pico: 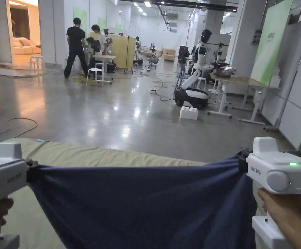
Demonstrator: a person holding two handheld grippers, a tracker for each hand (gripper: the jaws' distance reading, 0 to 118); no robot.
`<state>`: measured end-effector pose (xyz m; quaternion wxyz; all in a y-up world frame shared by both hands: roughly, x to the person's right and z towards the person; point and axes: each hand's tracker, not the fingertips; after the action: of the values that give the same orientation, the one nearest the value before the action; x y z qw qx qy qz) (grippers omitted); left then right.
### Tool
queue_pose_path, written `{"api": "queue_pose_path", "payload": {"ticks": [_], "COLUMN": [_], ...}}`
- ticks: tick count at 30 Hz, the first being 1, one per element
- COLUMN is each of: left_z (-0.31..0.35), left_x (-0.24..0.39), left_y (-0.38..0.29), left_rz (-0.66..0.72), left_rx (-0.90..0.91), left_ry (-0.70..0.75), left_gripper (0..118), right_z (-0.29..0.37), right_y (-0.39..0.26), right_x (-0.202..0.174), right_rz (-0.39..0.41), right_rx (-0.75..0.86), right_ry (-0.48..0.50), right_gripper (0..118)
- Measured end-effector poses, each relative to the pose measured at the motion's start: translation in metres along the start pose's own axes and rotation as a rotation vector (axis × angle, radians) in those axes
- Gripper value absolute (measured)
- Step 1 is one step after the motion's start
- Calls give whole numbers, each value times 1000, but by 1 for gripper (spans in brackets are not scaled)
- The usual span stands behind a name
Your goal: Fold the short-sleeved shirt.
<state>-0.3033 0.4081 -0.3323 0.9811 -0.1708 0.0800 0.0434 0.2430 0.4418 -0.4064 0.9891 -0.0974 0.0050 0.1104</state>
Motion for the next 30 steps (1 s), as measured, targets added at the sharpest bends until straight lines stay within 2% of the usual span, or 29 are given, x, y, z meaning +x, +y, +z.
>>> {"api": "queue_pose_path", "payload": {"ticks": [3, 5, 12, 24, 28, 30], "left_z": [2, 3, -8, -39, -40, -43], "left_x": [12, 27, 47, 47, 53, 55], "left_y": [33, 59, 117, 199, 214, 218], "left_rz": [-19, -57, -90, -77, -81, -94], "left_rx": [41, 52, 85, 156, 194, 208], "left_ry": [-16, 2, -6, 3, 15, 19], "left_gripper": [5, 5, 5, 5, 5, 5], "right_z": [12, 16, 19, 10, 10, 5], "right_y": [25, 41, 86, 155, 173, 180], "right_x": [16, 22, 38, 39, 40, 43], "right_rz": [-10, 26, 18, 12, -26, -8], "right_rx": [16, 37, 70, 147, 188, 202], "right_ry": [-21, -50, -112, -175, -191, -203], "right_gripper": [5, 5, 5, 5, 5, 5]}}
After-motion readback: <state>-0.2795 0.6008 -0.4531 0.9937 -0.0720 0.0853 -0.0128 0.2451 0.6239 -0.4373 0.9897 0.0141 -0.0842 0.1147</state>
